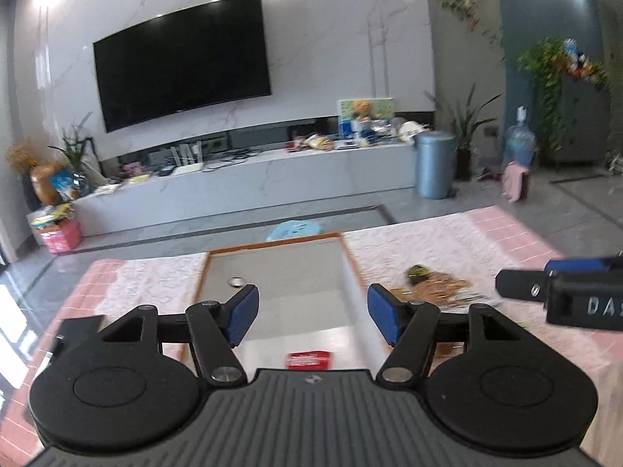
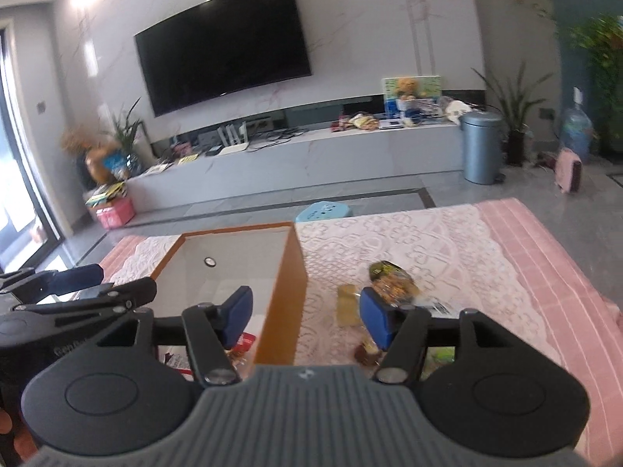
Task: Organize snacks
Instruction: 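Move both tools back over the remaining snack pile, then grasp the orange 'Mimi' chip bag with the right tool, then grasp the green 'Green Raisin' bag with the left tool while the right tool holds the Mimi bag, then carry the green bag and the Mimi bag over the orange box with both tools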
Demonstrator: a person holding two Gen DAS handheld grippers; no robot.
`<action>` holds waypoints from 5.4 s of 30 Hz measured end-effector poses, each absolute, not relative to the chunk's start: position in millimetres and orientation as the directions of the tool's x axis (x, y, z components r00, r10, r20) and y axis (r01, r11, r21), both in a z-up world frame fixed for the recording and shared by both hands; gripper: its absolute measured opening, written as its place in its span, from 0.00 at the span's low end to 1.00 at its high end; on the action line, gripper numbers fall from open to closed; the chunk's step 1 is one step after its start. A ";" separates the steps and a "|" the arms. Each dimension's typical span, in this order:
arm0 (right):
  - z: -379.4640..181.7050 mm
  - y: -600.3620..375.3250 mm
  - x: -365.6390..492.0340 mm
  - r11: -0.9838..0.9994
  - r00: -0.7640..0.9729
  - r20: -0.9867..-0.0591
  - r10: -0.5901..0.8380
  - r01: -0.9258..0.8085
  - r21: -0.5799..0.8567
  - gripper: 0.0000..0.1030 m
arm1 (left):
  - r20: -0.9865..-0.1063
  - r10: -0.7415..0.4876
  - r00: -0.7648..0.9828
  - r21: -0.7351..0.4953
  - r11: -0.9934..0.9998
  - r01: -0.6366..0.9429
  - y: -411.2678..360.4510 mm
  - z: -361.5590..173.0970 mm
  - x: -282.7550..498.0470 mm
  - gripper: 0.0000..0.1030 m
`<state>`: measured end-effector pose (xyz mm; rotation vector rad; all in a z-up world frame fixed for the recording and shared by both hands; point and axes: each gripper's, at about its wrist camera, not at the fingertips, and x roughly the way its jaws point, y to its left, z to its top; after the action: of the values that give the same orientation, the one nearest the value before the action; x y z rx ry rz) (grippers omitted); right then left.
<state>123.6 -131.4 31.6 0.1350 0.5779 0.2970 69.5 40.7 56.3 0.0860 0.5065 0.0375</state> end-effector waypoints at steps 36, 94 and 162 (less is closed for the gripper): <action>-63.0 -263.9 128.0 0.992 0.662 -0.743 0.097 -0.004 0.125 0.62 | -0.698 -0.255 0.670 0.050 0.915 0.400 -64.5 -47.2 86.6 0.73; -82.9 -299.5 188.4 0.955 0.587 -0.809 0.021 0.229 0.190 0.43 | -0.732 -0.341 0.590 -0.071 0.899 0.432 -124.9 -68.0 178.8 0.71; -22.2 -237.9 142.1 0.935 0.764 -0.620 0.180 0.063 0.350 0.41 | -0.683 -0.240 0.690 -0.050 0.958 0.284 -38.2 20.6 129.0 0.41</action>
<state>142.1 -237.9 -22.2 0.3654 0.7026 0.0651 129.0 -38.2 20.6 0.0611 0.7552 -0.2930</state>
